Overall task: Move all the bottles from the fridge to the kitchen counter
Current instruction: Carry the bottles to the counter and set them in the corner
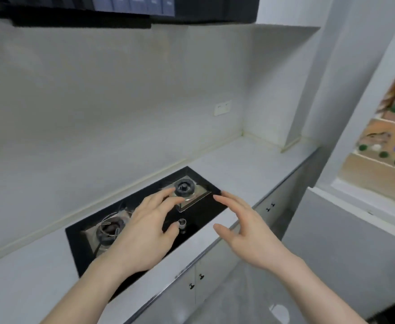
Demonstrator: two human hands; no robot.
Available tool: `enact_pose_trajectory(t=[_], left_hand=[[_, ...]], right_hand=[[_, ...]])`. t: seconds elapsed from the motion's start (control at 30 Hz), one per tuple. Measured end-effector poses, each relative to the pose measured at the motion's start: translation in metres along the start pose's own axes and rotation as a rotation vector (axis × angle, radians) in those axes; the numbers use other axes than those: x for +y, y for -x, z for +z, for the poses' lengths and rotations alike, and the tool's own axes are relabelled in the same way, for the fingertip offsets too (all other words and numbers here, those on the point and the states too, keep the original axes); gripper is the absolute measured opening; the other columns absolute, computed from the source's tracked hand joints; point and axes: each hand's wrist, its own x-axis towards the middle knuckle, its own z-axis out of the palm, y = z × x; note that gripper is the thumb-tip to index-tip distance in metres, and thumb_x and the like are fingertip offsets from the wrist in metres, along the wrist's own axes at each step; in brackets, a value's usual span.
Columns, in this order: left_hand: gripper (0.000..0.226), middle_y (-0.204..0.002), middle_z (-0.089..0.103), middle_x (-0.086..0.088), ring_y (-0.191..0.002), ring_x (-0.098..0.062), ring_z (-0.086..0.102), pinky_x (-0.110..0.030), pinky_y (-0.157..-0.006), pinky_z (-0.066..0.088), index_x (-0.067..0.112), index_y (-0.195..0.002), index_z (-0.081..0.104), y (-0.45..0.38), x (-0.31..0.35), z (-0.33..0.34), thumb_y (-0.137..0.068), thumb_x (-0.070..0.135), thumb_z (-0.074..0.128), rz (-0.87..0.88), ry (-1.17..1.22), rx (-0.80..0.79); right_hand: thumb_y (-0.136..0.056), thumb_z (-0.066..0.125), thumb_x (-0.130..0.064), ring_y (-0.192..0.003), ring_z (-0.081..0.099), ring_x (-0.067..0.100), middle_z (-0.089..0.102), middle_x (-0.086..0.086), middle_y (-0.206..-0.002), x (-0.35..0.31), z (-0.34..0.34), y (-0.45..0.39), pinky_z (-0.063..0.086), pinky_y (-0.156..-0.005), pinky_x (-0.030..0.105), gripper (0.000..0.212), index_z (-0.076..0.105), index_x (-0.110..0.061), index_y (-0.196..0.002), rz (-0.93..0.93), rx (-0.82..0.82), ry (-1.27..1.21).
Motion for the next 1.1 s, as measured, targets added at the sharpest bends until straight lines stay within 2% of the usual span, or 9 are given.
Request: enact_pose_trajectory(t=[0.1,0.23,0.37,0.57,0.77,0.83,0.9,1.0,1.1], left_hand=[[0.052,-0.161,0.022,0.026,-0.150,0.001,0.014,-0.034,-0.124,0.024,0.043,-0.147,0.042,-0.044,0.036,0.031,-0.099,0.031,0.055,0.083,-0.002,-0.040],[0.050,-0.159,0.021,0.029,-0.148,0.004,0.014,-0.026,-0.122,0.021,0.044,-0.146,0.042,-0.100,0.087,0.075,-0.099,0.031,0.054,0.235,0.031,-0.124],[0.050,-0.159,0.023,0.027,-0.148,0.004,0.016,-0.029,-0.122,0.022,0.044,-0.144,0.043,-0.150,0.133,0.115,-0.098,0.029,0.056,0.387,0.068,-0.209],[0.050,-0.159,0.027,0.022,-0.145,0.000,0.020,-0.016,-0.115,0.017,0.039,-0.144,0.047,-0.219,0.200,0.176,-0.097,0.026,0.058,0.614,0.122,-0.343],[0.050,-0.159,0.031,0.019,-0.147,-0.005,0.025,-0.033,-0.121,0.028,0.037,-0.143,0.048,-0.273,0.244,0.220,-0.094,0.031,0.059,0.837,0.174,-0.447],[0.051,-0.158,0.032,0.018,-0.146,-0.005,0.024,-0.030,-0.121,0.025,0.036,-0.143,0.048,-0.288,0.256,0.228,-0.093,0.030,0.058,0.893,0.182,-0.463],[0.052,-0.157,0.033,0.018,-0.145,-0.004,0.024,-0.025,-0.120,0.023,0.035,-0.144,0.048,-0.303,0.266,0.238,-0.094,0.026,0.060,0.937,0.185,-0.481],[0.053,-0.157,0.030,0.020,-0.145,-0.003,0.023,-0.017,-0.116,0.018,0.036,-0.146,0.046,-0.321,0.284,0.257,-0.095,0.026,0.059,0.985,0.189,-0.533],[0.053,-0.158,0.029,0.019,-0.147,-0.004,0.023,-0.016,-0.115,0.016,0.035,-0.146,0.045,-0.331,0.303,0.281,-0.096,0.027,0.058,1.019,0.202,-0.587]], right_hand=[[-0.098,0.065,-0.037,-0.150,0.020,-0.007,0.025,-0.028,-0.162,0.037,-0.040,0.007,0.017,-0.119,0.015,0.061,0.039,-0.045,-0.151,0.057,0.077,0.022],[-0.097,0.065,-0.040,-0.149,0.019,-0.008,0.024,-0.029,-0.162,0.083,-0.088,0.027,0.017,-0.123,0.020,0.061,0.038,-0.046,-0.151,0.167,0.182,0.053],[-0.097,0.065,-0.039,-0.149,0.022,-0.006,0.025,-0.027,-0.162,0.122,-0.127,0.052,0.013,-0.116,0.010,0.061,0.038,-0.045,-0.151,0.296,0.282,0.100],[-0.097,0.065,-0.039,-0.150,0.022,-0.003,0.026,-0.024,-0.163,0.163,-0.171,0.091,0.018,-0.121,0.018,0.061,0.039,-0.043,-0.152,0.519,0.445,0.133],[-0.095,0.067,-0.037,-0.146,0.028,-0.006,0.031,-0.024,-0.160,0.181,-0.194,0.112,0.022,-0.119,0.017,0.059,0.044,-0.043,-0.149,0.711,0.652,0.180],[-0.094,0.068,-0.036,-0.143,0.027,-0.011,0.032,-0.026,-0.159,0.186,-0.198,0.115,0.022,-0.119,0.017,0.059,0.045,-0.043,-0.148,0.758,0.701,0.191],[-0.094,0.069,-0.036,-0.139,0.026,-0.015,0.033,-0.027,-0.157,0.190,-0.201,0.116,0.030,-0.119,0.024,0.059,0.046,-0.042,-0.147,0.798,0.752,0.200],[-0.093,0.070,-0.035,-0.143,0.032,-0.009,0.036,-0.027,-0.156,0.198,-0.205,0.119,0.036,-0.119,0.034,0.058,0.048,-0.041,-0.146,0.847,0.829,0.210],[-0.093,0.070,-0.036,-0.145,0.033,-0.006,0.037,-0.029,-0.156,0.206,-0.209,0.125,0.036,-0.118,0.032,0.058,0.047,-0.044,-0.146,0.885,0.864,0.215]])
